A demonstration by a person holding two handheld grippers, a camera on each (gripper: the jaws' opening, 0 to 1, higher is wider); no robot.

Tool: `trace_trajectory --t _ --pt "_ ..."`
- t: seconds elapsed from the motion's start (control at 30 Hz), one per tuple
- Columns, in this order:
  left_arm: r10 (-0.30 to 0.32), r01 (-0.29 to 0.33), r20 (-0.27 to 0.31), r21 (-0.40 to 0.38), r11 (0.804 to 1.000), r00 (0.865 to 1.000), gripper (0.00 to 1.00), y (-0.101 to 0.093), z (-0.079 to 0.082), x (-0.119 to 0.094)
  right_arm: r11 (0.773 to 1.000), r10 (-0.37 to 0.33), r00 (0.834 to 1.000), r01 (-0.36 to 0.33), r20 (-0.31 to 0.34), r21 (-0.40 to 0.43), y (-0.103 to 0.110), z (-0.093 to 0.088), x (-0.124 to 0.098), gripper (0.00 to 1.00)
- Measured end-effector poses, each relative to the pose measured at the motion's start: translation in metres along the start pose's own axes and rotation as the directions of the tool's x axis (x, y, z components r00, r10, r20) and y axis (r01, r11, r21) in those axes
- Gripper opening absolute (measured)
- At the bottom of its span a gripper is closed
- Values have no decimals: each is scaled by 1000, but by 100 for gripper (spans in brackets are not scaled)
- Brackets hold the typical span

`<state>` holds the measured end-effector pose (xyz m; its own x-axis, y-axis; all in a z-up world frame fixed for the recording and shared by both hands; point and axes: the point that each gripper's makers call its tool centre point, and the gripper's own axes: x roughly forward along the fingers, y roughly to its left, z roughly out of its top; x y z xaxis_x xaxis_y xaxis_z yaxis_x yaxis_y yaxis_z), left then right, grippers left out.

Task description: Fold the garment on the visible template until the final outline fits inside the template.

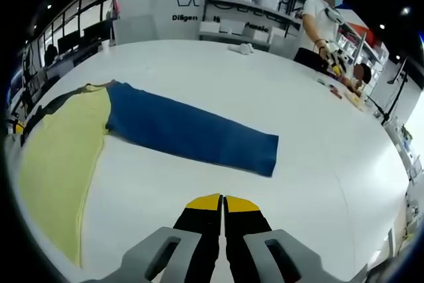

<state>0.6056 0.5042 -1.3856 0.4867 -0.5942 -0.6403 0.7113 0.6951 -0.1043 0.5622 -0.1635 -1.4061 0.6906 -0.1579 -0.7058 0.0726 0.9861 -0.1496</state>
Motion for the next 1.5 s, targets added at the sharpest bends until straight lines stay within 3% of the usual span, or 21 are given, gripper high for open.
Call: trace_trajectory --t 0.13,0.27,0.37,0.43,0.53,0.6,0.63,0.67,0.73,0.87,0.9,0.93,0.97,1.0,1.07,1.13,1.27,1.33,1.5 --pt "-9 10 32 -24 1000 999 3 7 -1 -22 1000 5 1000 -5 1 -2 3 1 1 0" --pt "44 -25 140 -130 991 989 3 24 12 -44 1000 12 1000 -12 5 -4 7 4 2 0" --pt "25 18 236 -177 984 972 2 20 29 -60 1000 14 1000 -14 10 -5 8 6 2 0" --pt "23 19 237 -171 985 971 2 17 32 -67 1000 15 1000 -15 10 -7 8 6 2 0" --pt "-35 80 272 -157 984 962 2 2 43 -75 1000 13 1000 -13 8 -7 8 6 1 0" --pt "-120 169 295 -147 975 948 2 -17 52 -78 1000 15 1000 -15 10 -7 9 6 1 0" --pt "-123 167 280 -136 977 952 2 -20 51 -77 1000 16 1000 -16 9 -8 10 6 1 0" --pt "-170 208 253 -131 969 952 2 -30 47 -76 1000 17 1000 -17 10 -8 10 6 1 0" --pt "-228 263 240 -122 957 944 2 -43 46 -74 1000 20 1000 -20 10 -9 11 7 1 0" --pt "-329 340 119 -86 937 937 2 -64 22 -69 1000 24 1000 -24 15 -11 13 9 2 0" --pt "-360 366 86 -79 927 929 2 -70 15 -68 1000 25 1000 -25 16 -11 13 10 2 0" --pt "-351 355 62 -64 933 934 2 -69 11 -66 1000 26 1000 -25 17 -10 13 10 2 0" --pt "-309 310 21 -30 950 951 2 -60 4 -62 1000 25 1000 -25 16 -11 13 10 2 0" --pt "-288 288 12 -38 957 958 2 -54 2 -61 1000 26 1000 -26 17 -11 13 10 2 0" --pt "-198 199 19 -24 980 980 2 -29 6 -57 1000 29 999 -29 17 -12 14 10 3 0" --pt "-111 111 27 -2 994 993 2 -2 15 -55 999 32 999 -31 18 -14 15 11 3 0" --pt "-8 5 44 60 998 999 2 42 39 -52 999 33 999 -33 21 -14 16 13 2 0" --pt "46 -54 79 100 994 996 2 66 57 -51 999 32 999 -32 22 -12 15 13 2 0" --pt "115 -134 124 151 980 986 2 92 94 -57 1000 29 999 -29 23 -5 11 12 1 0"
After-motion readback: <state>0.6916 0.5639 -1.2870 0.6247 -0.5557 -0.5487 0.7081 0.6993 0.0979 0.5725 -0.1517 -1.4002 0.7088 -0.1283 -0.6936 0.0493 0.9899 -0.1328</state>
